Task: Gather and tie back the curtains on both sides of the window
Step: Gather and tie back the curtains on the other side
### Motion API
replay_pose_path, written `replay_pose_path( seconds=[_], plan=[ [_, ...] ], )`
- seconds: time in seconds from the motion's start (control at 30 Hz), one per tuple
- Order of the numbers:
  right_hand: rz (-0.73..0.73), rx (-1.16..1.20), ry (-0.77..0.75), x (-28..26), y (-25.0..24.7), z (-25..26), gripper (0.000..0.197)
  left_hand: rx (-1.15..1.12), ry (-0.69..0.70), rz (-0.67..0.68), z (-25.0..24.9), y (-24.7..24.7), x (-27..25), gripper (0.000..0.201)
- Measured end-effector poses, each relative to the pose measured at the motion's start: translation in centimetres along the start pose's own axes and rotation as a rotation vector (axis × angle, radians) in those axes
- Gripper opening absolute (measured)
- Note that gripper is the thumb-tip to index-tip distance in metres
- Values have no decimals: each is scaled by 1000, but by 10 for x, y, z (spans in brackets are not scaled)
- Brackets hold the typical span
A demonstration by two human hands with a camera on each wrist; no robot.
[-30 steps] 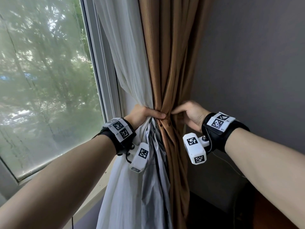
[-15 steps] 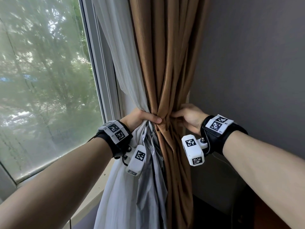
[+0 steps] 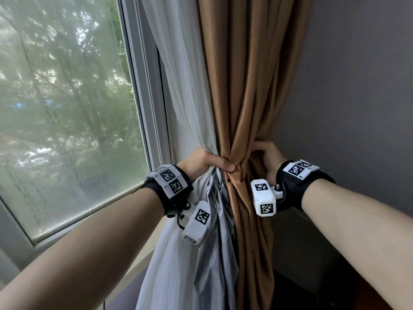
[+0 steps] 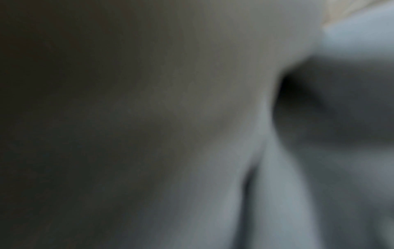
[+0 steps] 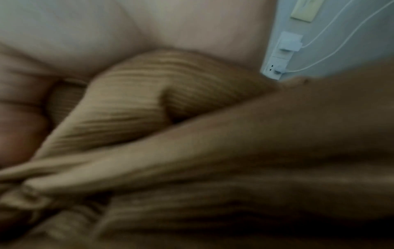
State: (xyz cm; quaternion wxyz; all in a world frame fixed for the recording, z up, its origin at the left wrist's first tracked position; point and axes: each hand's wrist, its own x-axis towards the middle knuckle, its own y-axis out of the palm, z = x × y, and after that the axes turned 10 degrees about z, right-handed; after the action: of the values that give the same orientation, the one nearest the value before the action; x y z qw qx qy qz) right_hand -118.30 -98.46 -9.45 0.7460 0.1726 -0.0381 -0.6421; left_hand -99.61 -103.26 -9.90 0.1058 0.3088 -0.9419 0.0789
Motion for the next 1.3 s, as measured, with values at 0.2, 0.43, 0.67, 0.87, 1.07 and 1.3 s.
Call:
replay_pose_path(
  seconds=[0.2,0.43,0.67,0.87,1.07,1.3],
  plan=[
    [31,-7,0,7,6,1,35,-34,-35,-9,-1,-9,-7,44],
    [-127,-232,-164,21,-5,3,45,-6,-12,-128,5,-18,-1,76],
    [-268,-422,-306,15,7,9,41,38,18,-162,7,-20,5,84],
    [-153,-328,-255,15,15,7,48,-15,-25,-97,4,-19,-5,79],
    [-128,-370,-238,19,12,8,51,-69,-63,-23,0,-17,-7,52],
    [-81,-259,-226,33,-11,11,83,-58,-21,-55,1,-13,-3,71]
  ],
)
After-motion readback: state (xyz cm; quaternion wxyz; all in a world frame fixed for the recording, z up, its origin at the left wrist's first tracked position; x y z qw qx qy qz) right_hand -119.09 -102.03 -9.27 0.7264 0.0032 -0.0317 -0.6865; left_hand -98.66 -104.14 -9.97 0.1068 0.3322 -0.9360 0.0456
